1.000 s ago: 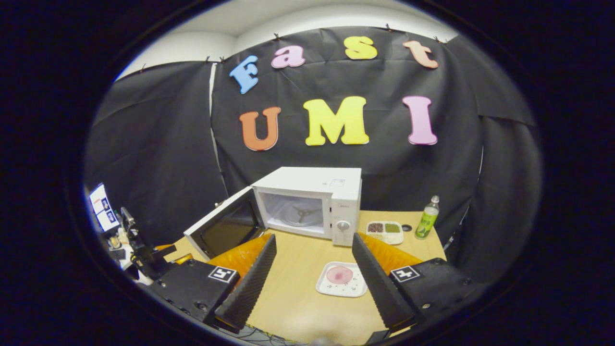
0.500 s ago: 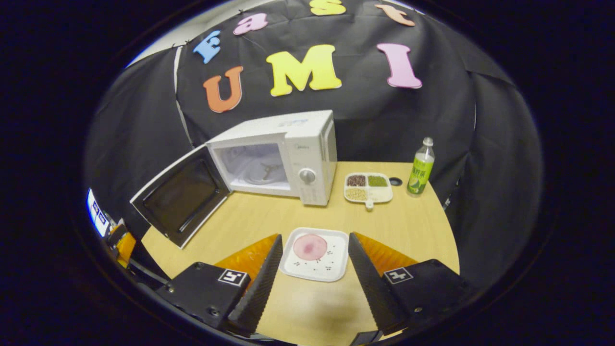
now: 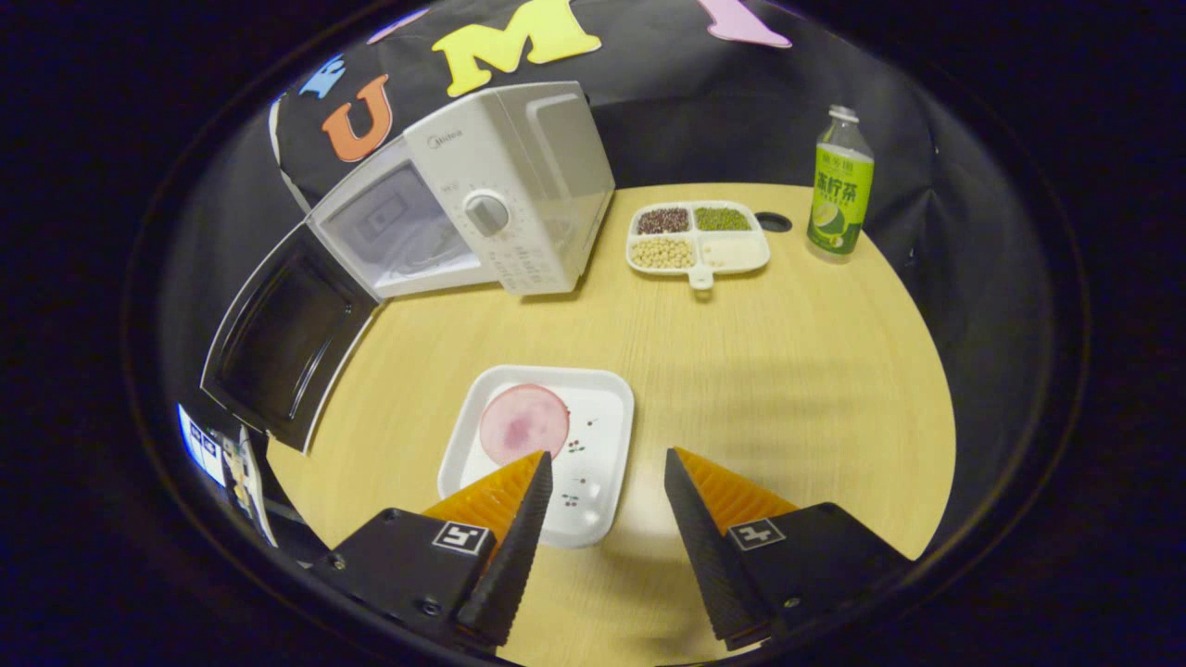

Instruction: Open the microwave oven with the left hand, put the food in, and close the microwave oven.

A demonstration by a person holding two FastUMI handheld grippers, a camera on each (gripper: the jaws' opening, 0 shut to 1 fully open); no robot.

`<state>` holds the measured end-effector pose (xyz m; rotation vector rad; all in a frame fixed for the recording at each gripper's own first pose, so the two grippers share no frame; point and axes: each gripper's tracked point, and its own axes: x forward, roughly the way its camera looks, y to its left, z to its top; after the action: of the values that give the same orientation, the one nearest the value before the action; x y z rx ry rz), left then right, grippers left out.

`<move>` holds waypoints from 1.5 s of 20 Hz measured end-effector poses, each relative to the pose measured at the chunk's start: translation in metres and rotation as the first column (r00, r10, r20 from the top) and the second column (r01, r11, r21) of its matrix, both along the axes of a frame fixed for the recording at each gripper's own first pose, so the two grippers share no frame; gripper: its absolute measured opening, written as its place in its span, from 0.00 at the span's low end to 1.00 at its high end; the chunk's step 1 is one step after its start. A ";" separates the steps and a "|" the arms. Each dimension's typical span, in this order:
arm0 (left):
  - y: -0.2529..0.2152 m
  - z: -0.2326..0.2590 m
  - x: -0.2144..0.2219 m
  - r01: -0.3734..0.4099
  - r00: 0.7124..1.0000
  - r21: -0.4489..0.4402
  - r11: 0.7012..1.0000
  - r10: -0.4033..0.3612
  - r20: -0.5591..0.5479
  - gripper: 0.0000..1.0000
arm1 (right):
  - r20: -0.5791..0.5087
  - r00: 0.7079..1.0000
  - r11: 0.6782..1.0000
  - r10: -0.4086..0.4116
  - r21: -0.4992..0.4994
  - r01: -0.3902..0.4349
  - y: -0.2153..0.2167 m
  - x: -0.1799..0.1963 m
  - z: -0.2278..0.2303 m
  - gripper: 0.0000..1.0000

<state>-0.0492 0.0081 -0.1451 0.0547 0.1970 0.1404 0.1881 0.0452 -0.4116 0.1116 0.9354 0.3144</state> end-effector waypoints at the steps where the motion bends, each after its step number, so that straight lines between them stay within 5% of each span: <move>1: -0.003 0.004 0.000 -0.012 1.000 -0.002 1.000 0.012 0.002 0.96 | -0.022 1.000 1.000 0.003 0.004 -0.003 0.000 0.003 -0.008 0.67; 7: -0.006 0.015 -0.006 -0.072 0.997 0.032 0.997 0.073 -0.021 0.97 | -0.184 0.983 0.995 -0.019 0.090 0.036 0.012 0.012 -0.033 0.39; 10: -0.007 0.012 -0.011 -0.086 0.995 0.027 0.996 0.087 -0.039 0.96 | -0.239 0.970 0.998 -0.033 0.038 0.043 0.005 0.013 -0.038 0.29; 11: -0.004 0.009 -0.013 -0.092 0.995 0.028 0.995 0.093 -0.046 0.96 | -0.267 0.963 0.999 -0.042 0.020 0.050 0.003 0.012 -0.038 0.23; 12: -0.002 0.010 -0.013 -0.098 0.994 0.028 0.995 0.099 -0.047 0.97 | -0.285 0.957 0.998 -0.056 0.002 0.059 0.002 0.012 -0.040 0.00; 14: -0.001 0.008 -0.013 -0.095 0.994 0.016 0.995 0.096 -0.050 0.96 | -0.301 0.953 0.999 -0.037 -0.029 0.030 0.002 0.013 -0.039 0.09; 17: 0.002 0.003 -0.006 -0.070 0.996 0.042 0.997 0.072 -0.057 0.96 | -0.307 0.951 0.998 -0.046 -0.053 0.031 0.002 0.013 -0.038 0.02; 18: 0.003 0.002 -0.002 -0.062 0.996 0.039 0.997 0.064 -0.057 0.96 | -0.308 0.950 0.998 -0.048 -0.062 0.031 0.002 0.014 -0.038 0.06; 21: 0.000 -0.001 0.009 -0.026 0.999 -0.024 0.999 0.025 -0.039 0.96 | -0.310 0.948 0.997 -0.069 -0.064 0.052 0.004 0.014 -0.038 0.00; 25: 0.006 -0.003 0.025 0.050 0.999 -0.057 0.997 -0.050 0.005 0.96 | -0.308 0.947 0.994 -0.095 -0.083 0.073 0.004 0.015 -0.038 0.05; 30: 0.039 -0.008 0.039 0.188 0.982 -0.073 0.979 -0.185 0.043 0.96 | -0.332 0.915 0.972 -0.229 -0.020 0.236 0.017 0.006 -0.039 0.00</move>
<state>-0.0102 0.0469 -0.1534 -0.0062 0.1605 -0.0534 0.1941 0.0619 -0.4505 0.3000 1.2414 0.0829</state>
